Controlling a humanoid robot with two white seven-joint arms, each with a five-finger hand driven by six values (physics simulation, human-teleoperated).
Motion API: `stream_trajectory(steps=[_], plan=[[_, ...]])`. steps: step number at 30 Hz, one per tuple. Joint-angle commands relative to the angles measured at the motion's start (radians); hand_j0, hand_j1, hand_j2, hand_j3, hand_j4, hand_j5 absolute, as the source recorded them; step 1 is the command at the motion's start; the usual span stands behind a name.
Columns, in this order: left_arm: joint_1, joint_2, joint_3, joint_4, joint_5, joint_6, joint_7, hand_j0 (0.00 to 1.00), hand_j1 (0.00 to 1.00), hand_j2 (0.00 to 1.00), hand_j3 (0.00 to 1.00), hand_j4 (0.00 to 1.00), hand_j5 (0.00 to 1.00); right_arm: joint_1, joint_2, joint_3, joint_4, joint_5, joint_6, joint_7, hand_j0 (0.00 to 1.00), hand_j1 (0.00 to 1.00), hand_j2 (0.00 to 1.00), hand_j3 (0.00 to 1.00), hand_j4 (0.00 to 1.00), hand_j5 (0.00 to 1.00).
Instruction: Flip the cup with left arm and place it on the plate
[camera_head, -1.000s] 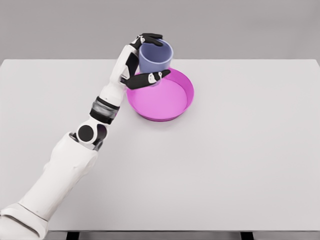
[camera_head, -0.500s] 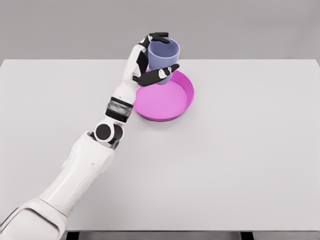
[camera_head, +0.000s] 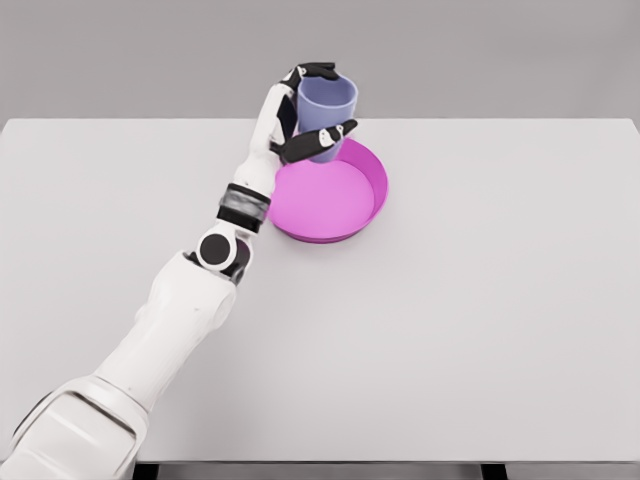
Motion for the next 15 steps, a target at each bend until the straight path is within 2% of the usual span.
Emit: stream_trajectory(steps=[1, 15], plan=[[0.0, -0.001, 0.002, 0.041, 0.0, 0.0, 0.016, 0.47, 0.47, 0.47, 0.47, 0.47, 0.47, 0.0, 0.0, 0.0, 0.0, 0.001, 0.0, 0.0, 1.0, 1.0, 1.0, 1.0, 1.0, 1.0], [0.002, -0.001, -0.015, 0.051, -0.004, 0.0, 0.014, 0.47, 0.47, 0.47, 0.47, 0.47, 0.47, 0.0, 0.0, 0.0, 0.0, 0.001, 0.0, 0.0, 1.0, 1.0, 1.0, 1.0, 1.0, 1.0]])
